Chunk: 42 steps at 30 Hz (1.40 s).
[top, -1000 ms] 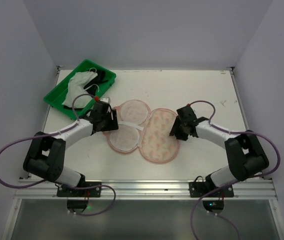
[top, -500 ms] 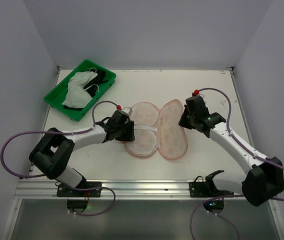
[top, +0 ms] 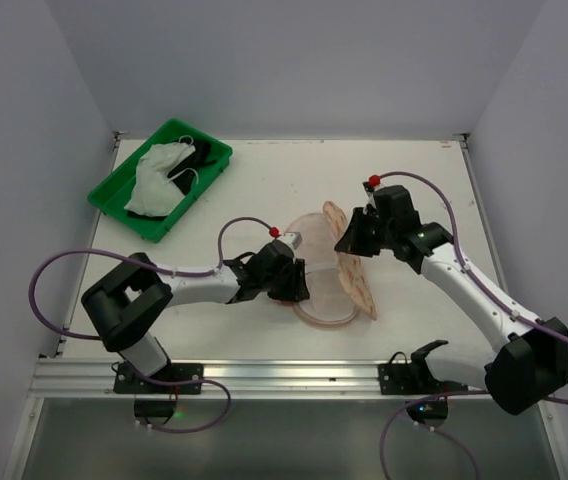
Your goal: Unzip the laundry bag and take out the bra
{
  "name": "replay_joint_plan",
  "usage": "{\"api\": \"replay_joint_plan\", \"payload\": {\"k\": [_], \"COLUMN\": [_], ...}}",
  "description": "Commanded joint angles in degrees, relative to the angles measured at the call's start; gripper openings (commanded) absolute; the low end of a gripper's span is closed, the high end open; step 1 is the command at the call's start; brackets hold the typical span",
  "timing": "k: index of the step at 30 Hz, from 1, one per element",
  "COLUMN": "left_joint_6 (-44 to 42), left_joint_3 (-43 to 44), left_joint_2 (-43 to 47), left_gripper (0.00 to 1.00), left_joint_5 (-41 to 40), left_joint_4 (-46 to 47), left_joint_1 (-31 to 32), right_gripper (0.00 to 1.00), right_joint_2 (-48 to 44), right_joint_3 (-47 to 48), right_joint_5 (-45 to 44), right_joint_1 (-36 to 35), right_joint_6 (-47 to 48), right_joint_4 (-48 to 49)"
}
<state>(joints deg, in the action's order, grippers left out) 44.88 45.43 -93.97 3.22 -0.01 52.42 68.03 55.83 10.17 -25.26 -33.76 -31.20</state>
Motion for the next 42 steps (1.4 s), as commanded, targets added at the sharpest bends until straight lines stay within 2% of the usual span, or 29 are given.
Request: {"api": "replay_joint_plan", "payload": {"k": [1, 11, 12, 21, 26, 29, 33, 35, 37, 39, 40, 41, 42], "left_joint_6": [2.75, 3.10, 3.63, 6.09, 6.62, 7.23, 8.20, 8.38, 8.73, 8.82, 8.82, 8.90, 8.99], "left_joint_3": [-1.48, -7.28, -8.42, -16.42, -18.62, -19.32, -21.08, -21.26, -21.17, -21.26, -21.26, -21.35, -21.35], "left_joint_2": [-0.07, 3.88, 4.76, 13.54, 16.71, 18.90, 20.85, 20.76, 20.32, 19.71, 19.27, 18.40, 17.95], "left_gripper": [0.49, 0.49, 0.50, 0.75, 0.78, 0.74, 0.60, 0.58, 0.54, 0.48, 0.47, 0.46, 0.43], "left_joint_5": [-0.15, 0.47, 0.47, -5.15, -6.56, -7.35, -9.28, -9.73, -10.16, -10.78, -10.96, -11.13, -11.22], "left_joint_4": [6.24, 12.57, 12.84, 15.56, 15.31, 14.26, 11.88, 11.00, 10.39, 10.03, 9.86, 9.85, 9.77], "left_joint_1": [0.40, 0.40, 0.40, 0.40, 0.40, 0.40, 0.40, 0.40, 0.40, 0.40, 0.40, 0.40, 0.40], "right_gripper": [0.00, 0.00, 0.02, 0.15, 0.15, 0.12, 0.11, 0.13, 0.20, 0.32, 0.36, 0.42, 0.44], "right_joint_2": [2.45, 12.12, 13.00, 21.26, 21.71, 21.53, 20.83, 20.57, 20.04, 18.72, 18.28, 18.19, 18.37], "right_joint_3": [-1.07, -4.85, -5.55, -9.51, -10.13, -9.69, -8.99, -7.94, -6.54, -5.04, -3.12, -2.14, -0.22], "right_joint_5": [11.09, 18.03, 18.73, 20.76, 21.20, 21.12, 20.24, 19.10, 16.48, 11.91, 6.23, 3.30, 0.49], "right_joint_1": [-0.93, -4.80, -4.80, -4.72, -4.72, -4.80, -4.80, -4.98, -5.33, -7.87, -9.18, -11.72, -12.96], "right_joint_6": [-1.22, -9.03, -9.57, -11.68, -13.17, -13.35, -13.35, -12.22, -9.94, -7.56, -5.38, -4.66, -4.30], "right_joint_4": [5.79, 22.38, 23.89, 35.24, 37.79, 37.62, 36.92, 34.03, 31.57, 25.33, 23.31, 19.64, 17.95]}}
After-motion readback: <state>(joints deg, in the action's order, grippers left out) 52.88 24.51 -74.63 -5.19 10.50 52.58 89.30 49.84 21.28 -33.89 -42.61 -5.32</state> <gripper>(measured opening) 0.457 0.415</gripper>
